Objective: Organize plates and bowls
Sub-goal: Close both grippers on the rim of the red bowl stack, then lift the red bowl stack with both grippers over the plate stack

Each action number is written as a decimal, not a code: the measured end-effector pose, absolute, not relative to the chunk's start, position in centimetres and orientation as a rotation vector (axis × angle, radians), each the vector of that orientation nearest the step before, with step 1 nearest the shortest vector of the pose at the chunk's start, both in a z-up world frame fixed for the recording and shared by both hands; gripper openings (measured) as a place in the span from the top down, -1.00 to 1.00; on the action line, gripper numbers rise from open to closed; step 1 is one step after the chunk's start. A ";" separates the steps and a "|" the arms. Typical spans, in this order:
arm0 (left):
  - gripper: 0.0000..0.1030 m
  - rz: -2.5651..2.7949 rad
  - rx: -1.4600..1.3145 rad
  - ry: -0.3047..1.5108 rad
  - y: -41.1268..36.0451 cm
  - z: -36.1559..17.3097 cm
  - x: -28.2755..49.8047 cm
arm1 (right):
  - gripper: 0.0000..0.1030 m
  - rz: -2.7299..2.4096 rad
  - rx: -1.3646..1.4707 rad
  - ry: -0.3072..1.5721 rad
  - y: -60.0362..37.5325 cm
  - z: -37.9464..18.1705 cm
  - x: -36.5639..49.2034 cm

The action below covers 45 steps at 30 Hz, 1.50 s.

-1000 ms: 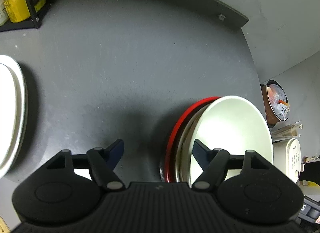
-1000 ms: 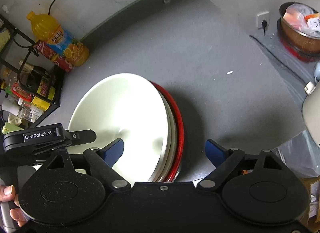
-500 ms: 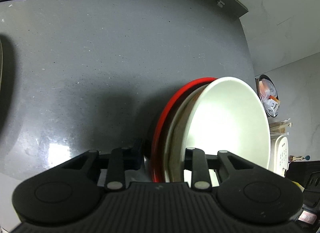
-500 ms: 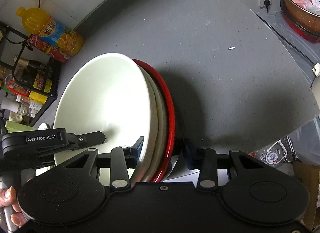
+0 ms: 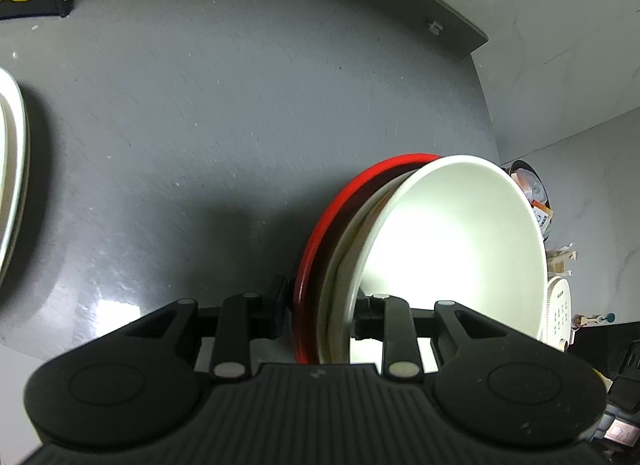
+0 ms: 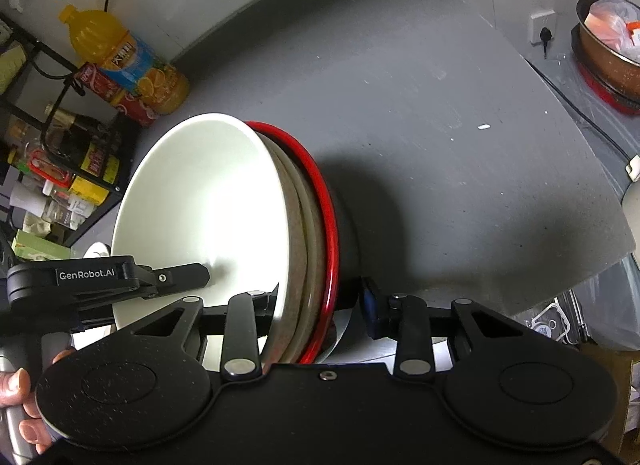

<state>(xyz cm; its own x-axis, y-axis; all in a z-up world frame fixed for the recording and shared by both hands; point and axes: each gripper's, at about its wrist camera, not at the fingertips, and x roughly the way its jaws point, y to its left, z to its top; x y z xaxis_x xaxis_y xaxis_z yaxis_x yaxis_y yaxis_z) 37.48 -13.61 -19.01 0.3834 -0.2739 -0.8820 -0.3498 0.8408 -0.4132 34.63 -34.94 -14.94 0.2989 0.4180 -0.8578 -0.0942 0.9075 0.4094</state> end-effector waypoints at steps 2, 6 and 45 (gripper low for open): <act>0.46 0.043 -0.609 1.184 -12.9 -18.5 37.0 | 0.35 0.350 0.303 1.216 -34.4 -14.5 34.3; 0.46 0.029 -0.608 1.172 -11.1 -17.6 36.2 | 0.35 0.354 0.306 1.194 -32.6 -13.7 33.5; 0.46 0.110 -0.667 1.057 11.9 -11.9 25.6 | 0.35 0.479 0.270 1.157 -10.6 -10.4 26.8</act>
<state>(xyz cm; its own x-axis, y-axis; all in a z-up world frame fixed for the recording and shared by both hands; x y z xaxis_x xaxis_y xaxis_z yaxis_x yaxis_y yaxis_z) 25.56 11.89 -11.93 0.5059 -0.2251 -0.8327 -0.3918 0.8001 -0.4543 26.77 -10.56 -10.38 0.3172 0.4943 -0.8093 -0.2223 0.8684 0.4433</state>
